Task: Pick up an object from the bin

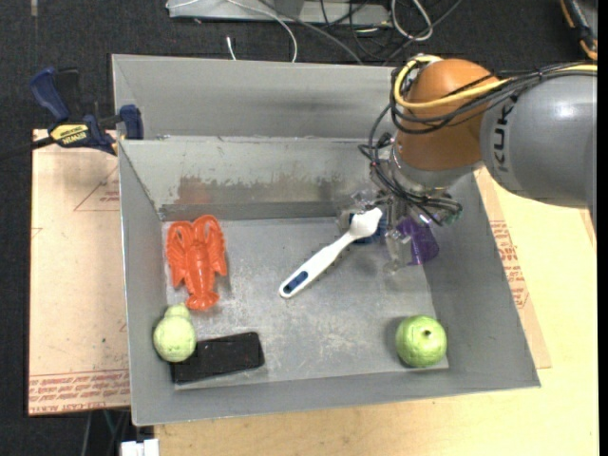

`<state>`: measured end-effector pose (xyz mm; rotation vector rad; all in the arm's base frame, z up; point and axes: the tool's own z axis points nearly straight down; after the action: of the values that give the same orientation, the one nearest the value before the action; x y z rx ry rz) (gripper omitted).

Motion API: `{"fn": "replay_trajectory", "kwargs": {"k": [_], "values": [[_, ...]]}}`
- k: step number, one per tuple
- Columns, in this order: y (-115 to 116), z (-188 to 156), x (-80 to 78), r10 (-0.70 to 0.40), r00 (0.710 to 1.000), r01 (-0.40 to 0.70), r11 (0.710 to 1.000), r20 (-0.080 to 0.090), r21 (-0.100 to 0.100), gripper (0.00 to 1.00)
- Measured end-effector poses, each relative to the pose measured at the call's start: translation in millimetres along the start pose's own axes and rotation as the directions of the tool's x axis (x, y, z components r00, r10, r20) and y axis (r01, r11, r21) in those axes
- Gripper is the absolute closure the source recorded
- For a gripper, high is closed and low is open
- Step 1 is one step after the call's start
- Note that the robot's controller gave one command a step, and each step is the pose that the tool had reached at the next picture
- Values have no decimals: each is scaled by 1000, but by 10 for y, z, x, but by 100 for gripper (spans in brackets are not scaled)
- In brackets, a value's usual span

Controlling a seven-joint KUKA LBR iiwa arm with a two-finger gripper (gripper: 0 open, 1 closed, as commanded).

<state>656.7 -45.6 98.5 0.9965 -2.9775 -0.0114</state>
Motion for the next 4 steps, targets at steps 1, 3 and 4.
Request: {"fn": "replay_trajectory", "kwargs": {"k": [1, 3, 4], "values": [[130, 286, 122, 205, 979, -205, 979, 13, 9, 0], [245, 273, -82, -86, 996, 86, 996, 7, 3, 100], [258, 187, -75, -86, 996, 86, 996, 5, 0, 100]]}}
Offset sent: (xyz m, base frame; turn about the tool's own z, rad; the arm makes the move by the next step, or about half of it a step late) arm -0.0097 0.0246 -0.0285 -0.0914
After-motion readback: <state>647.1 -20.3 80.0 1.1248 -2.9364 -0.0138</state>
